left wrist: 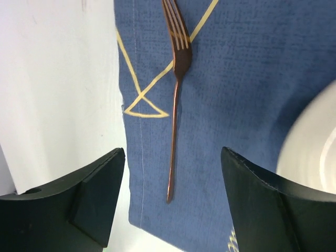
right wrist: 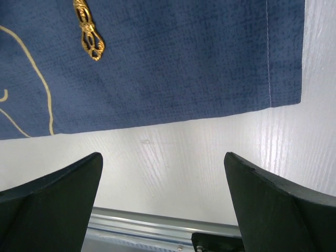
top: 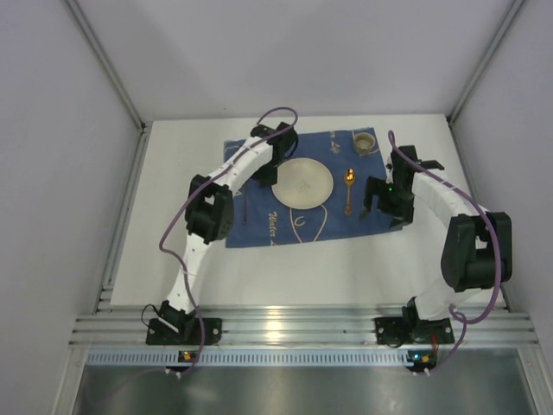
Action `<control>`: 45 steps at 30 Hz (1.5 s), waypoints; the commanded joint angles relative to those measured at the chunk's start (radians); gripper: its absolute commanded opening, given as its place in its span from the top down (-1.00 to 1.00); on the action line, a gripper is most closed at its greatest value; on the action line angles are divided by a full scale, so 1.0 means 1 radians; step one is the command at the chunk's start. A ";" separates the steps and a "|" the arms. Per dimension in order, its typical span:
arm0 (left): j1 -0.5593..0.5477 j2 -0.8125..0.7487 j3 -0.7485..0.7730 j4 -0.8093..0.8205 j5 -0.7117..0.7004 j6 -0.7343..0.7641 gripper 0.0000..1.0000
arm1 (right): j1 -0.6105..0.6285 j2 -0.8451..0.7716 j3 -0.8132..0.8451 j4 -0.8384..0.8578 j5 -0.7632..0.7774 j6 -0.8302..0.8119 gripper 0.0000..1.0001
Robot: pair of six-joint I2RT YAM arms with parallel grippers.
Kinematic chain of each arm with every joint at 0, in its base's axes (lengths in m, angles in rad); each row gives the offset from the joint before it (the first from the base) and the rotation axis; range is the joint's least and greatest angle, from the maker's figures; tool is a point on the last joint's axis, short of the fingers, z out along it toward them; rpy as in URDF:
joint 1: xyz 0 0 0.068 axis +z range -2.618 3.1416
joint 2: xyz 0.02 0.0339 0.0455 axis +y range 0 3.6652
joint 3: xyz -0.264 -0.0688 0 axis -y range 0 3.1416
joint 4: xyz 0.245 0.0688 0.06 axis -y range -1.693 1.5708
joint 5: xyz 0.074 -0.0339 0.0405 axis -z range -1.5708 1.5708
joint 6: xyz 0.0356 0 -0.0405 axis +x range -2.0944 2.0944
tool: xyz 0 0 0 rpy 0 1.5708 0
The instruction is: Set the dinner table for one person
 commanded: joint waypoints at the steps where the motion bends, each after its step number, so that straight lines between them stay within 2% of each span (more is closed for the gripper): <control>1: -0.003 -0.230 -0.069 0.097 0.011 0.028 -0.59 | 0.023 -0.012 0.111 0.000 0.024 0.013 -1.00; 3: 0.013 -0.320 -0.237 0.185 0.060 0.090 -0.61 | 0.032 -0.025 0.148 0.003 0.018 0.001 -0.99; 4: 0.019 -0.424 -0.303 0.316 0.132 0.117 -0.61 | 0.035 -0.044 0.193 0.005 0.012 -0.004 -0.99; 5: 0.023 -0.480 -0.439 0.378 0.158 0.166 -0.62 | 0.037 -0.056 0.219 0.009 -0.007 -0.015 -1.00; 6: 0.030 -0.537 -0.512 0.458 0.162 0.189 -0.64 | 0.043 -0.070 0.243 0.019 -0.017 -0.032 -1.00; 7: 0.034 -0.650 -0.585 0.603 0.143 0.209 -0.66 | 0.049 -0.111 0.289 0.032 -0.028 -0.039 -1.00; 8: 0.039 -0.707 -0.742 0.690 0.122 0.228 -0.67 | 0.055 -0.131 0.312 0.055 -0.022 -0.049 -0.99; 10: 0.054 -0.902 -0.927 0.858 0.065 0.225 -0.68 | 0.074 -0.207 0.343 0.078 0.037 -0.029 -0.99; 11: 0.059 -0.971 -1.135 1.092 0.063 0.237 -0.68 | 0.074 -0.241 0.331 0.109 0.095 -0.009 -0.99; 12: 0.065 -1.111 -1.245 1.208 0.076 0.258 -0.68 | 0.074 -0.280 0.307 0.170 0.119 0.031 -0.99; 13: 0.063 -1.176 -1.455 1.469 0.103 0.292 -0.67 | 0.074 -0.359 0.234 0.219 0.152 0.049 -1.00; 14: 0.066 -1.276 -1.548 1.568 0.118 0.370 -0.68 | 0.074 -0.398 0.183 0.320 0.165 0.072 -1.00; 16: 0.066 -1.321 -1.707 1.709 0.143 0.473 -0.64 | 0.075 -0.508 0.011 0.423 0.244 0.076 -0.99; 17: 0.069 -1.323 -1.717 1.682 0.113 0.548 -0.66 | 0.075 -0.538 -0.046 0.468 0.263 0.068 -0.99; 19: 0.077 -1.275 -1.717 1.634 0.032 0.603 -0.72 | 0.077 -0.616 -0.219 0.638 0.230 0.009 -0.99; 21: 0.118 -1.241 -1.747 1.670 -0.018 0.607 -0.75 | 0.078 -0.671 -0.325 0.725 0.174 -0.151 -0.99; 24: 0.221 -1.214 -1.861 1.855 0.083 0.579 -0.78 | 0.084 -0.712 -0.365 0.701 0.117 -0.291 -0.99; 27: 0.284 -1.116 -1.924 2.017 0.151 0.578 -0.79 | 0.084 -0.726 -0.367 0.616 0.136 -0.320 -1.00; 29: 0.301 -1.030 -1.899 2.040 0.200 0.582 -0.77 | 0.086 -0.731 -0.370 0.586 0.143 -0.316 -0.99; 30: 0.303 -1.005 -1.863 1.978 0.232 0.587 -0.76 | 0.086 -0.737 -0.374 0.586 0.143 -0.308 -0.99; 34: 0.315 -0.910 -1.798 2.082 0.264 0.645 -0.75 | 0.090 -0.733 -0.402 0.617 0.122 -0.222 -1.00; 36: 0.345 -0.866 -1.825 2.202 0.267 0.650 -0.78 | 0.091 -0.725 -0.422 0.647 0.110 -0.191 -0.99; 37: 0.396 -0.869 -1.816 2.157 0.290 0.582 -0.79 | 0.092 -0.720 -0.427 0.655 0.102 -0.165 -1.00; 40: 0.479 -0.873 -1.864 2.229 0.382 0.510 -0.81 | 0.092 -0.700 -0.444 0.683 0.099 -0.142 -1.00; 42: 0.482 -0.885 -1.905 2.269 0.431 0.513 -0.83 | 0.094 -0.681 -0.462 0.727 0.107 -0.128 -0.99; 44: 0.494 -0.858 -1.930 2.350 0.485 0.527 -0.75 | 0.095 -0.664 -0.476 0.756 0.162 -0.018 -1.00; 45: 0.494 -0.862 -1.928 2.335 0.487 0.524 -0.82 | 0.097 -0.644 -0.479 0.770 0.166 0.006 -0.99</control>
